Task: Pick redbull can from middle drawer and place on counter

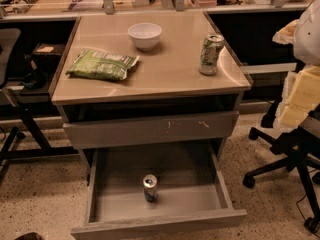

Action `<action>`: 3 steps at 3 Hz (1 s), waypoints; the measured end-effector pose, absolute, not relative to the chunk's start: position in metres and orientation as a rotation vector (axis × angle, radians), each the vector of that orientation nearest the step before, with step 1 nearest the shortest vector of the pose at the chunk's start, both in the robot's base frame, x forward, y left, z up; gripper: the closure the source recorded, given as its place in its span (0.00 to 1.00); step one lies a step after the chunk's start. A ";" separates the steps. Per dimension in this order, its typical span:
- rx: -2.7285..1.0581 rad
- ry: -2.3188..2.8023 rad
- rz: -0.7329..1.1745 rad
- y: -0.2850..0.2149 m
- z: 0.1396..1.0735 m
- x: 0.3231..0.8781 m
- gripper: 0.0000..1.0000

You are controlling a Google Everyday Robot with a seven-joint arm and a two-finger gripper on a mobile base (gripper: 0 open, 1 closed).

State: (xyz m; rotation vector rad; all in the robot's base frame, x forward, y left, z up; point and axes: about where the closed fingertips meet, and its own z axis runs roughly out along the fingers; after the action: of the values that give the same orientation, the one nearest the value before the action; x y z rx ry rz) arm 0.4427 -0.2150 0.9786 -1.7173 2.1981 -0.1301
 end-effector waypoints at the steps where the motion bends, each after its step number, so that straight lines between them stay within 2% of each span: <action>1: -1.715 2.196 -0.104 -0.209 0.941 0.446 0.00; 2: -1.727 2.220 -0.024 -0.201 0.876 0.450 0.00; 3: -1.707 2.288 0.137 -0.190 0.816 0.454 0.00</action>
Offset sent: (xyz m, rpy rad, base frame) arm 0.0147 0.0233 -0.1859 0.0857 0.1339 0.0147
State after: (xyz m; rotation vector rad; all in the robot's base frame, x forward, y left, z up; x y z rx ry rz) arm 0.4539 -0.1901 0.8163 -1.7075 2.2881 0.1373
